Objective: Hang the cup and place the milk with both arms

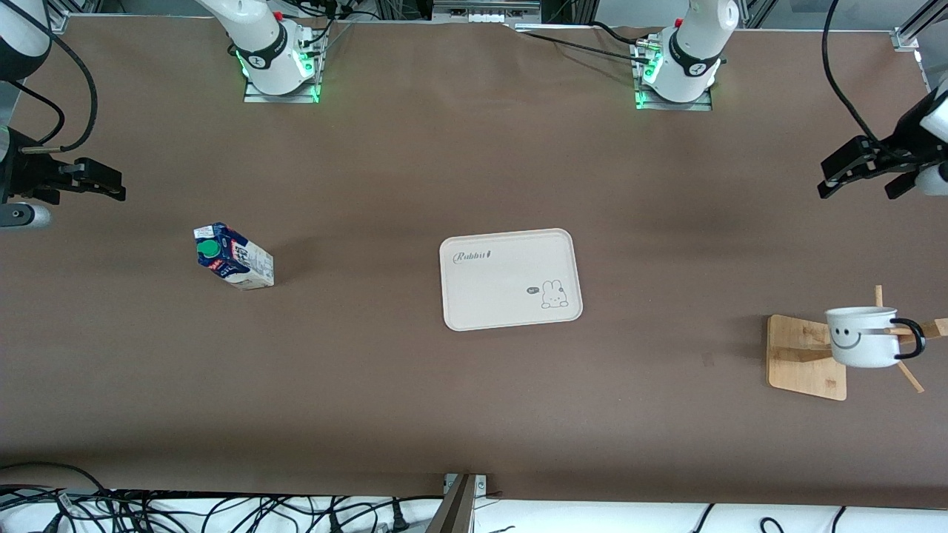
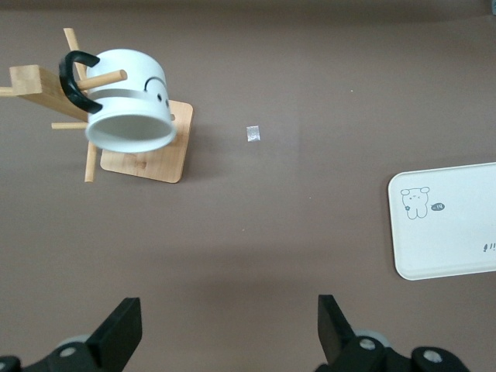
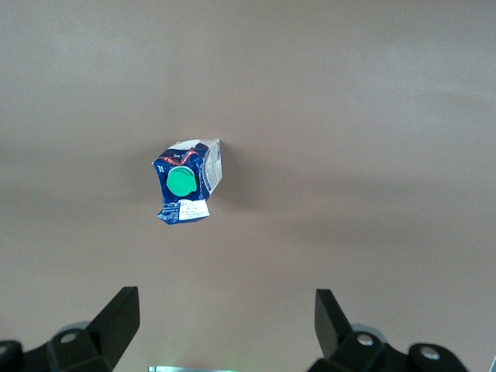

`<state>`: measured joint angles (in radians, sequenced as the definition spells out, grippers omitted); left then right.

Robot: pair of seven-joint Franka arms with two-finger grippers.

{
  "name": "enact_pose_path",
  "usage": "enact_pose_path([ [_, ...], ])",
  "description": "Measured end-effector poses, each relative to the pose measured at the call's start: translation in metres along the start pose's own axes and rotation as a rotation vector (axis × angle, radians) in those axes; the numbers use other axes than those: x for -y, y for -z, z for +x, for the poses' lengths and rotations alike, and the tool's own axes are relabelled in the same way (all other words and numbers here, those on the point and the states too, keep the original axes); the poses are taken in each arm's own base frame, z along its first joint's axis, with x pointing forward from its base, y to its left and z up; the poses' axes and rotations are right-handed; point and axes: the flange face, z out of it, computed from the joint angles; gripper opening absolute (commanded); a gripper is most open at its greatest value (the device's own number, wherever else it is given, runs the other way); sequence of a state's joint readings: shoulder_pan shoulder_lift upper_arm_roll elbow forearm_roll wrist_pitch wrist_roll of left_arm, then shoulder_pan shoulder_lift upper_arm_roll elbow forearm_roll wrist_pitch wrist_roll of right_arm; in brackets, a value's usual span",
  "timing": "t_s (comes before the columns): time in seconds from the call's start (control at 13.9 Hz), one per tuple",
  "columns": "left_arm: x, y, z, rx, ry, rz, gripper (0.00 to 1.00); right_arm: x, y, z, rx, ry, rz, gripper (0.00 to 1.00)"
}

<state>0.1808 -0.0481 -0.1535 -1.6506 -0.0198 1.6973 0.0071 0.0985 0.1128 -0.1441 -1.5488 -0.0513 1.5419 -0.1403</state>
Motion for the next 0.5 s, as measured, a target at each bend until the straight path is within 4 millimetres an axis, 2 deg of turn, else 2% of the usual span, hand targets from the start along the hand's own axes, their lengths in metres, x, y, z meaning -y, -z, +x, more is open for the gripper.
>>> enact_pose_path([
  [0.22,0.0028,0.0041,-0.0017,0.013,0.005,0.000,1.00,0.0003,0.0013,0.0000,-0.002,0.001,0.000,1.00],
  [0.5,-0.0042,0.0026,0.0018,0.024,-0.006,-0.012,1.00,0.0077,0.0026,0.0010,-0.004,0.013,-0.002,1.00],
])
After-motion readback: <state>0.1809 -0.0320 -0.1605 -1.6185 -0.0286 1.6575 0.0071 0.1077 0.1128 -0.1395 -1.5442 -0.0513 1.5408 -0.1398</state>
